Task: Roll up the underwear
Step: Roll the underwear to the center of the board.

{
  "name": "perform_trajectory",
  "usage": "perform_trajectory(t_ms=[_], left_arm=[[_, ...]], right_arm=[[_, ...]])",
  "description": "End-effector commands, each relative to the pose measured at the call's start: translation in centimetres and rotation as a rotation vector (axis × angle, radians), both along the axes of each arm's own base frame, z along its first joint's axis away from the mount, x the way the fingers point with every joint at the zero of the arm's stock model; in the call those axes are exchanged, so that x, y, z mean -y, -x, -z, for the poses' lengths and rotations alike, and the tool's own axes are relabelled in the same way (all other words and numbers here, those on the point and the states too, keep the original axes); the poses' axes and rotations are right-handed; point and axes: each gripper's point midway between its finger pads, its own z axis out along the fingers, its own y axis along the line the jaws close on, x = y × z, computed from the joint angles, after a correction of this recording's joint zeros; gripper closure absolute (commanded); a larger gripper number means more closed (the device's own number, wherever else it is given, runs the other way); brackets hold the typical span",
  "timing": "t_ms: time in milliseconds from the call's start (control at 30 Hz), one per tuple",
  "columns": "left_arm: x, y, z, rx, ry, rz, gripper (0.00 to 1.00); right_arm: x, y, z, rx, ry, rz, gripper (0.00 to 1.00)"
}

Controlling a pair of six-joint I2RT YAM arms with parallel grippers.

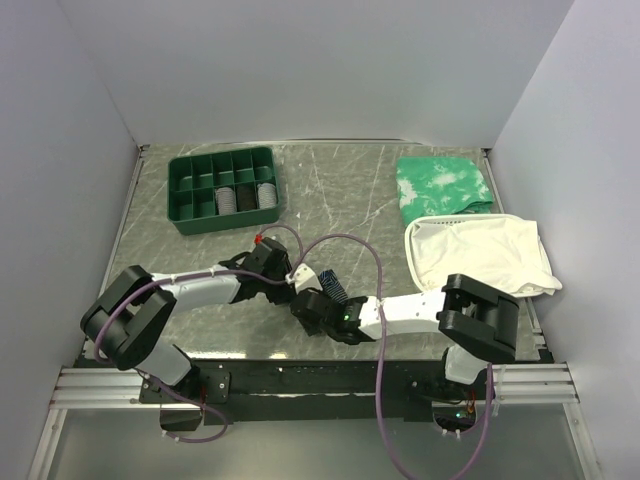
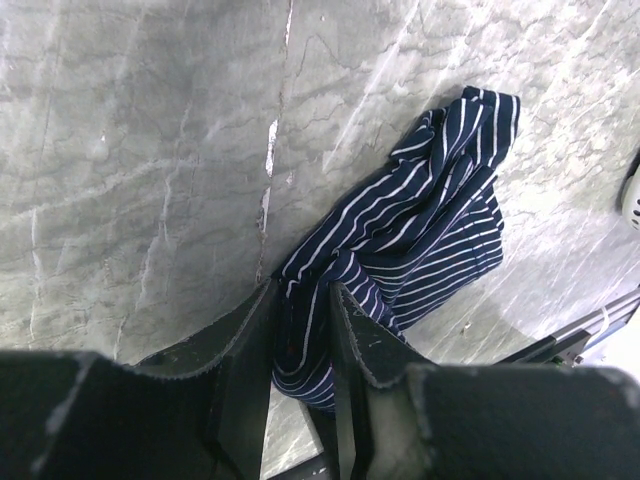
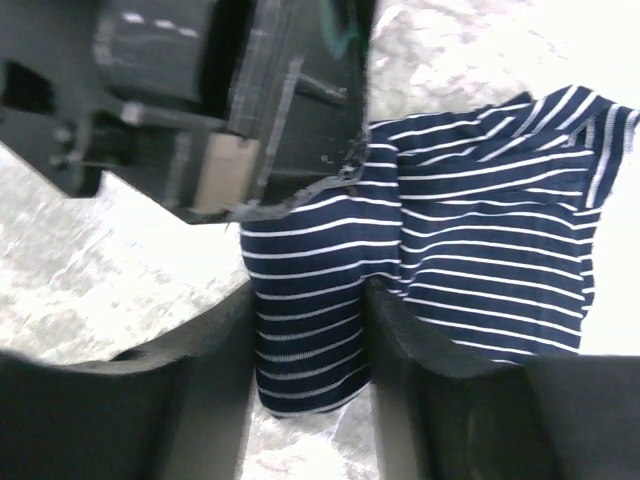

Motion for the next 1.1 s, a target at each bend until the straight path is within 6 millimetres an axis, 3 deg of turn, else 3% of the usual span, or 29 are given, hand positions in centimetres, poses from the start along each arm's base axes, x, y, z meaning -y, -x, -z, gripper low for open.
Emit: perform_trajectory(t_ms=[0, 33, 133, 333, 367, 467, 633, 700, 900, 1067], left_arm=[[-0.6, 0.5, 0.9, -0.029, -0.031, 0.024, 0.68], [-0.6, 0.5, 0.8, -0.028, -0.023, 0.023, 0.68], [-0.4, 0.2, 0.2, -0.019, 0.007, 0.020, 0.67], [-1.9, -1.3, -1.6, 0.027, 0.009, -0.050, 0.49], [-2.6, -1.9, -1.8, 0.033, 0.006, -0.079, 0.42], [-4.8, -2.9, -2.6, 0.062, -0.012, -0.147, 0.36], [-9.1, -3.8, -4.0, 0.110, -0.040, -0.279, 0.30], [-10.2, -3.3, -3.9, 0.109, -0.056, -0.303, 0.29], [-11.1, -2.4, -4.9, 0.172, -0.019, -0.321, 0.28], [-10.6, -2.2, -5.5, 0.230, 0.036, -0.294, 0.28]], right_arm=[[2.4, 2.4, 3.8, -0.101, 0.099, -0.001, 0.59], [2.3, 2.5, 3.7, -0.101, 0.093, -0.003, 0.66], [2.0, 2.8, 3.6, -0.112, 0.076, -0.017, 0.77], [0.2, 3.4, 2.3, -0.148, -0.012, -0.077, 0.84], [-0.3, 3.4, 2.0, -0.150, -0.034, -0.086, 0.84], [-1.6, 3.2, 0.8, -0.168, -0.112, -0.110, 0.85], [-3.9, 2.6, -1.0, -0.189, -0.201, -0.170, 0.85], [-4.5, 2.4, -1.6, -0.217, -0.251, -0.181, 0.85], [-3.5, 1.2, -2.5, -0.336, -0.436, -0.152, 0.85], [-2.7, 0.8, -2.7, -0.434, -0.556, -0.157, 0.84]])
